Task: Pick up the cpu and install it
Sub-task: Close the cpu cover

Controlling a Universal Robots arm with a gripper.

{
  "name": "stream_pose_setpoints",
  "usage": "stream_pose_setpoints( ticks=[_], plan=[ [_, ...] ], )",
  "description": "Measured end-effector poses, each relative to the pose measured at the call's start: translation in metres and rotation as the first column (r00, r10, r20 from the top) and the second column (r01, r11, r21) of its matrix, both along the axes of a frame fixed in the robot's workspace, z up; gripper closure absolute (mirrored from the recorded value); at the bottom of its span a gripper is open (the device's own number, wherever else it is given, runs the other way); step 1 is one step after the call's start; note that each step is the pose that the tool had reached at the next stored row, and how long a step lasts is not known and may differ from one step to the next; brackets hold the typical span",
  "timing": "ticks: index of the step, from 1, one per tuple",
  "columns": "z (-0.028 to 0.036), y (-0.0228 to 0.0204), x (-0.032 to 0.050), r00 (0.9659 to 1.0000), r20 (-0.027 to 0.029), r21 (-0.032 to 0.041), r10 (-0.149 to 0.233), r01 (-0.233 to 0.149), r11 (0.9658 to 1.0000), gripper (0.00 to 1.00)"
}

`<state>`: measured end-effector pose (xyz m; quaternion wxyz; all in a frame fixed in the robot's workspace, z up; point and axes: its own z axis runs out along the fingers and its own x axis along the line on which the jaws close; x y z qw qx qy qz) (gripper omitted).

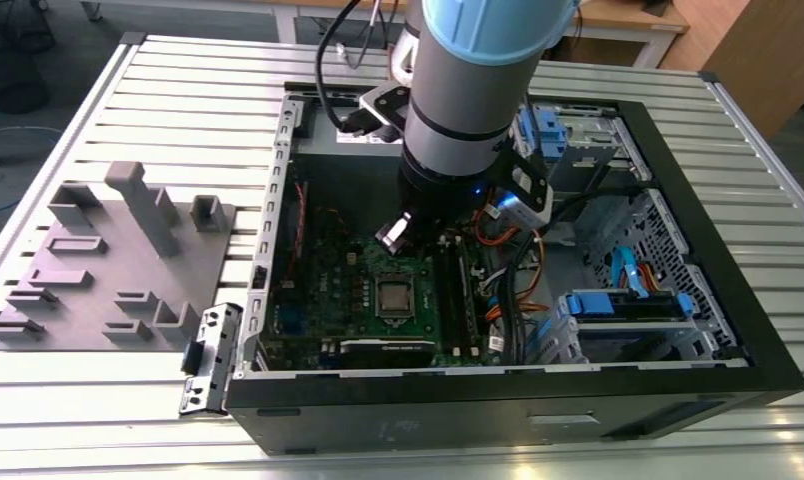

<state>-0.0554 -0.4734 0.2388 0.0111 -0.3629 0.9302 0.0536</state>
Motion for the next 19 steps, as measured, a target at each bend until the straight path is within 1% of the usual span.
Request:
stream_pose_setpoints(
  ticks=[2,6,8,10,13,19],
  plan=[
    [0.0000,0.0000,0.0003,0.9998,0.0000,0.0016,0.021,-0.021,0.9998,0.89],
    [-0.0002,0.0000,0.0049,0.9994,0.0000,0.0023,0.036,-0.036,0.9994,0.89],
    [-0.0005,0.0004,0.0073,0.9992,0.0001,0.0030,0.041,-0.041,0.9992,0.89],
    [-0.0008,0.0009,0.0080,0.9990,0.0000,0.0040,0.045,-0.045,0.9990,0.89],
    [-0.0012,0.0017,0.0081,0.9988,0.0002,0.0084,0.050,-0.050,0.9987,0.89],
    [-0.0013,0.0017,0.0081,0.9987,0.0003,0.0091,0.050,-0.050,0.9987,0.89]
  ],
)
